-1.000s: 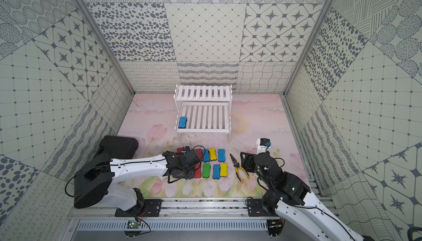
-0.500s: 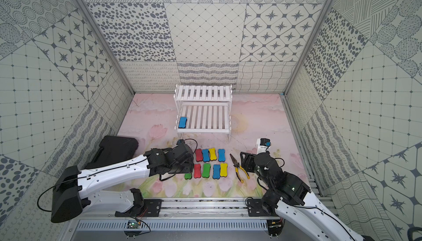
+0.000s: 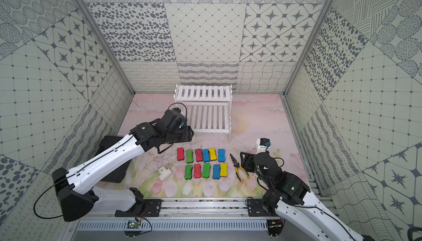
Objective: Remove the whiteboard erasers from the shelf
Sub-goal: Pick up the whiteboard eraser from the shelf.
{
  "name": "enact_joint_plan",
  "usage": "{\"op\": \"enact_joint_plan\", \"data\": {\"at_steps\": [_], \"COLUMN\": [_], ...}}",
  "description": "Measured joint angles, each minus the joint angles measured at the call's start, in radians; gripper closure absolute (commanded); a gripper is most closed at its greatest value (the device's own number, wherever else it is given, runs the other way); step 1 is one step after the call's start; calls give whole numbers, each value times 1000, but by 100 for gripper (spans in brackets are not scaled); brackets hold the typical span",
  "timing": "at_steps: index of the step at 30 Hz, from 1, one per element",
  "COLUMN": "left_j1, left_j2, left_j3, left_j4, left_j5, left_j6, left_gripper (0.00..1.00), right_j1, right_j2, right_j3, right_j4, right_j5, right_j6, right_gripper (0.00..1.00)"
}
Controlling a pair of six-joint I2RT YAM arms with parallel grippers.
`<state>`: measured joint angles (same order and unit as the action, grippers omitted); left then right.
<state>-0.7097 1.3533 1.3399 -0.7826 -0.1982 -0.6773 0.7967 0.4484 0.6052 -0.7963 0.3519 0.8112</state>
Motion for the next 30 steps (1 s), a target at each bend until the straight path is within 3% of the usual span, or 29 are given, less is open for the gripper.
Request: {"op": "enact_joint_plan", "data": {"at_steps": [9,18,30], "left_j1": [120,136,136], "left_j2": [149,246,286], "left_j3": [130,155,117], "left_j4": [-7,3,53], "left_j5": [-2,-31,-93], "left_j6": [154,232,238], "left_gripper": [32,32,33], "right_j1": [0,0,0], "right_j2": [10,11,18], "right_j3": [0,0,0], "right_j4": [0,0,0], "right_j5": [2,9,16], "right_j6": [0,0,0], "right_gripper": [36,36,36]}}
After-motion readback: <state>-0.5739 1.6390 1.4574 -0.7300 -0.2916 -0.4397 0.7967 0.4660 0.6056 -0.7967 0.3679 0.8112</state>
